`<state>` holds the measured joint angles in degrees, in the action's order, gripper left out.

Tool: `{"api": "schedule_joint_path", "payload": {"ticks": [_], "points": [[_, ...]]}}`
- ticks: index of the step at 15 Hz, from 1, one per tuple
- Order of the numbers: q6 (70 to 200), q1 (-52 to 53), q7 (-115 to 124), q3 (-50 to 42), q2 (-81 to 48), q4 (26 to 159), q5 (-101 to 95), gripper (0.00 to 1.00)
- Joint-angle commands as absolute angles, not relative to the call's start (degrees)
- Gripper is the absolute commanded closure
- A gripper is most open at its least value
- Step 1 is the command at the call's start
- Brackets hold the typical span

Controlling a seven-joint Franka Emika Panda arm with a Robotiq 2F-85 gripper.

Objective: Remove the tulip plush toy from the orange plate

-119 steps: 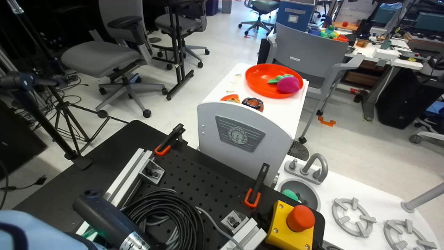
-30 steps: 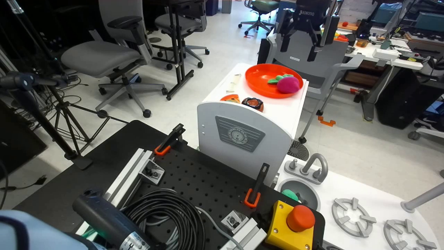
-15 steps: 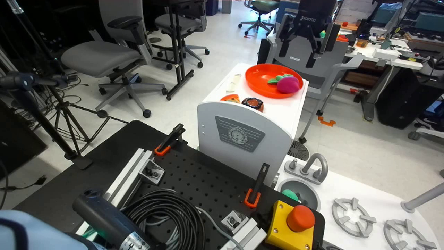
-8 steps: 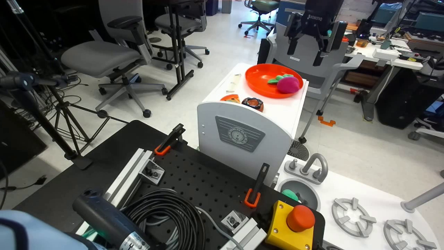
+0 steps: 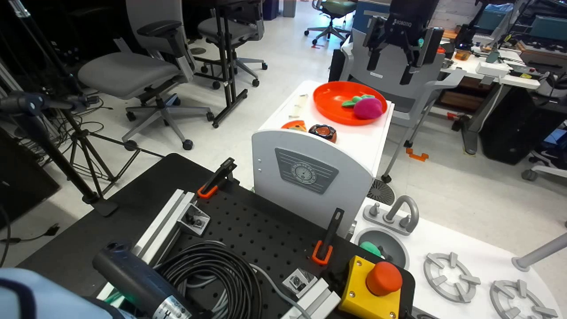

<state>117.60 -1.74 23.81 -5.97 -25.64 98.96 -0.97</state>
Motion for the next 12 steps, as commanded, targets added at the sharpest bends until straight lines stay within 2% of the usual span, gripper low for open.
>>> {"api": "schedule_joint_path", "payload": {"ticks": [1, 12], "points": [[118.2, -1.2, 24.2, -6.5, -25.9, 98.8, -1.2, 0.0], [117.6, -0.9, 23.8, -6.1, -29.1, 95.5, -0.5, 0.0]]}}
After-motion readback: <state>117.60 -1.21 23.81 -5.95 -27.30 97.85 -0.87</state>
